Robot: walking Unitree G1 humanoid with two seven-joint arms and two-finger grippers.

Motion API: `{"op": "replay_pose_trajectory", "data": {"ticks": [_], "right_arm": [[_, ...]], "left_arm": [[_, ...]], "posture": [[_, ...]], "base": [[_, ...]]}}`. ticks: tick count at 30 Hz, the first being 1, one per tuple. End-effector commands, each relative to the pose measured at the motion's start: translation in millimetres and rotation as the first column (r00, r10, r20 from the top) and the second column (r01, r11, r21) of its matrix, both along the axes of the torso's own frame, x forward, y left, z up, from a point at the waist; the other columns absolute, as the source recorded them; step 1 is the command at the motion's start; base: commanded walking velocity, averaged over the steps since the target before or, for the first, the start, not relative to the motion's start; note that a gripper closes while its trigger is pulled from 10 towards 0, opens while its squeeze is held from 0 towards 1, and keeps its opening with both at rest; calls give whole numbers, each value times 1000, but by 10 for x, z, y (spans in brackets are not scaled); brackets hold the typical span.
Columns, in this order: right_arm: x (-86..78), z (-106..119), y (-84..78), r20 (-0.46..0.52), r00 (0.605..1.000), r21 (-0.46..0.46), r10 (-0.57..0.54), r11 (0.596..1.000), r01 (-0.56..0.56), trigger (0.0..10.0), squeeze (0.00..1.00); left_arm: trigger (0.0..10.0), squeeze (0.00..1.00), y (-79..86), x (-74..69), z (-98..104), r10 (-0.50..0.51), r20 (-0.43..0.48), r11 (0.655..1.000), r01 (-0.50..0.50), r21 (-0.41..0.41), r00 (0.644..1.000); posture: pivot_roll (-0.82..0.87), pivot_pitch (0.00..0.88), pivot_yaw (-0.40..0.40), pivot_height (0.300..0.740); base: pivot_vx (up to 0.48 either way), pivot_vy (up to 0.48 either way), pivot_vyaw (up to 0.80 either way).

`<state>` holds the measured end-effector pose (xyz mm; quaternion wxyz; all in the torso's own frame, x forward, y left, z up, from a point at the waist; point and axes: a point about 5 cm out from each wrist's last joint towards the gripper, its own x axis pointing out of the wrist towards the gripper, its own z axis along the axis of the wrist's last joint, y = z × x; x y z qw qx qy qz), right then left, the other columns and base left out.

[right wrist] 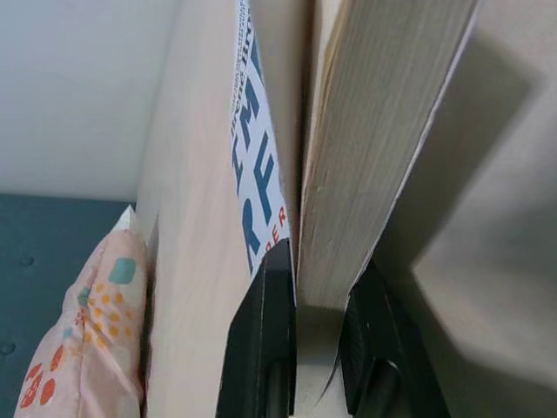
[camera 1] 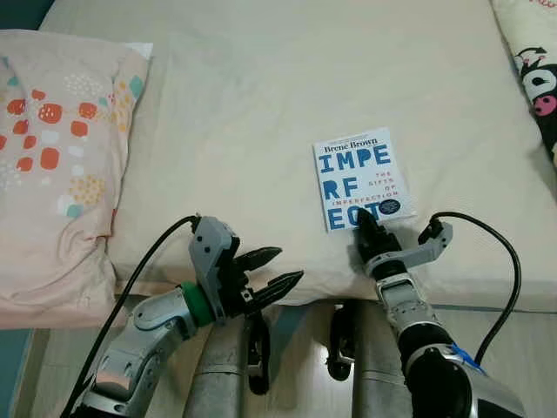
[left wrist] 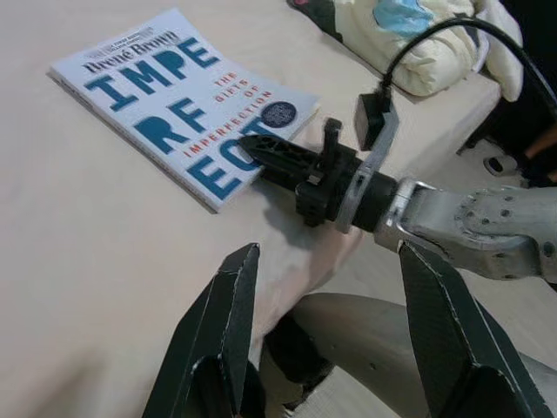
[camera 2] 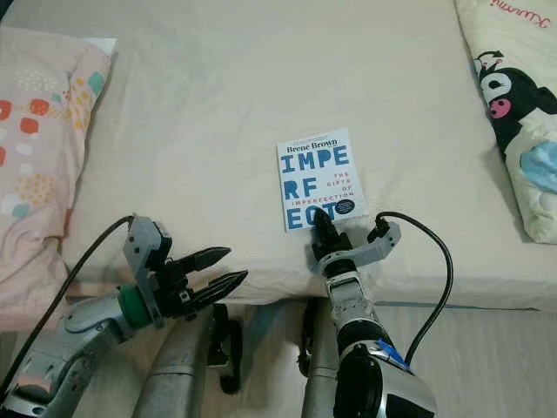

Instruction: Clean up the room

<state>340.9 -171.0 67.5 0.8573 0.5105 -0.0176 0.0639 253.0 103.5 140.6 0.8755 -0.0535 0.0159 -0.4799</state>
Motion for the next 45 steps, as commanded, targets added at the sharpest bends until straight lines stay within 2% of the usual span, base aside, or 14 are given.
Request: {"op": "replay_pose_trajectory", "data": {"ticks": [1, 7, 8, 10, 15, 18, 21, 22, 24, 25, 27, 31, 38, 45], "right_arm": [[-75, -127, 32, -42, 999, 27, 1, 1000, 1, 0, 0], [-82, -111, -8, -15, 1000, 32, -14, 999, 14, 0, 0], [-68, -42, -7, 42, 999, 25, -4, 1000, 3, 0, 0], [-62, -12, 1, 65, 998, 20, 5, 1000, -6, 0, 0], [-56, 112, 104, 152, 985, -110, 88, 991, -72, 0, 0], [-179, 360, 226, 289, 944, -166, 161, 979, -116, 0, 0], [-228, 407, 232, 310, 936, -166, 165, 979, -117, 0, 0], [-288, 435, 223, 321, 933, -164, 162, 980, -114, 0, 0], [-346, 431, 210, 312, 936, -195, 163, 975, -105, 0, 0], [-391, 375, 188, 272, 949, -261, 160, 961, -87, 9647, 0], [-418, 333, 173, 244, 957, -309, 157, 948, -77, 9647, 0], [-468, 277, 157, 217, 968, -486, 128, 874, -7, 10000, 0], [-512, 401, 202, 231, 966, -509, 117, 860, 17, 10000, 0], [-558, 360, 262, 182, 979, -531, 96, 847, 16, 10000, 0]], "left_arm": [[10000, 0, 32, -6, -76, 24, -21, 1000, -24, 16, 999], [10000, 0, 38, 92, -69, 85, 1, 996, -85, -3, 996], [10000, 0, 85, 250, -48, 208, 16, 977, -207, -44, 978], [10000, 0, 105, 307, -44, 257, 18, 965, -256, -59, 966], [10000, 0, 156, 402, -76, 341, -16, 935, -341, -94, 940], [10000, 0, 251, 489, -214, 478, -80, 870, -484, -92, 875], [10000, 0, 291, 513, -252, 524, -98, 842, -532, -90, 846], [10000, 0, 343, 533, -285, 571, -104, 811, -579, -82, 815], [10000, 0, 386, 555, -313, 610, -103, 783, -618, -73, 785], [10000, 0, 418, 571, -344, 641, -101, 760, -647, -56, 761], [10000, 0, 435, 581, -364, 657, -98, 747, -663, -46, 747], [10000, 0, 436, 610, -462, 679, -104, 731, -683, 3, 726], [10000, 0, 368, 600, -483, 663, -66, 748, -663, 16, 746], [10000, 0, 221, 619, -507, 653, 1, 757, -652, 48, 758]], "posture": [[223, 327, 151, 637], [185, 262, 138, 637], [144, 204, 130, 637], [144, 204, 130, 637], [83, 143, 133, 637], [41, 109, 127, 637], [31, 101, 126, 637], [21, 92, 126, 637], [12, 85, 129, 637], [3, 80, 133, 637], [3, 80, 133, 637], [-10, 68, 146, 637], [-20, 58, 155, 637], [-23, 47, 149, 657]], "base": [[0, 0, 0], [0, 0, 0], [0, 0, 0], [0, 0, 0], [0, 0, 0], [0, 0, 0], [0, 0, 0], [0, 0, 0], [0, 0, 0], [0, 0, 0], [0, 0, 0], [0, 0, 0], [0, 0, 0], [0, 0, 0]]}}
